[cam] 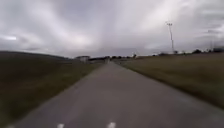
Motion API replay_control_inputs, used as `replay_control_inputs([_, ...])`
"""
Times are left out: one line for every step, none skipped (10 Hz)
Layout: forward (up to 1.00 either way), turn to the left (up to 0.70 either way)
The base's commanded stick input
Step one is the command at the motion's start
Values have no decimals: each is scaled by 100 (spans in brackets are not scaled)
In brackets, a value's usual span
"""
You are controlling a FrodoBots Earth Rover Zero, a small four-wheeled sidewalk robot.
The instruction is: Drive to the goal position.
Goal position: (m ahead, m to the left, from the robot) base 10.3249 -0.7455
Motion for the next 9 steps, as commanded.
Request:
replay_control_inputs([70,0])
replay_control_inputs([70,0])
replay_control_inputs([70,0])
replay_control_inputs([70,0])
replay_control_inputs([70,0])
replay_control_inputs([70,0])
replay_control_inputs([70,0])
replay_control_inputs([70,0])
replay_control_inputs([70,0])
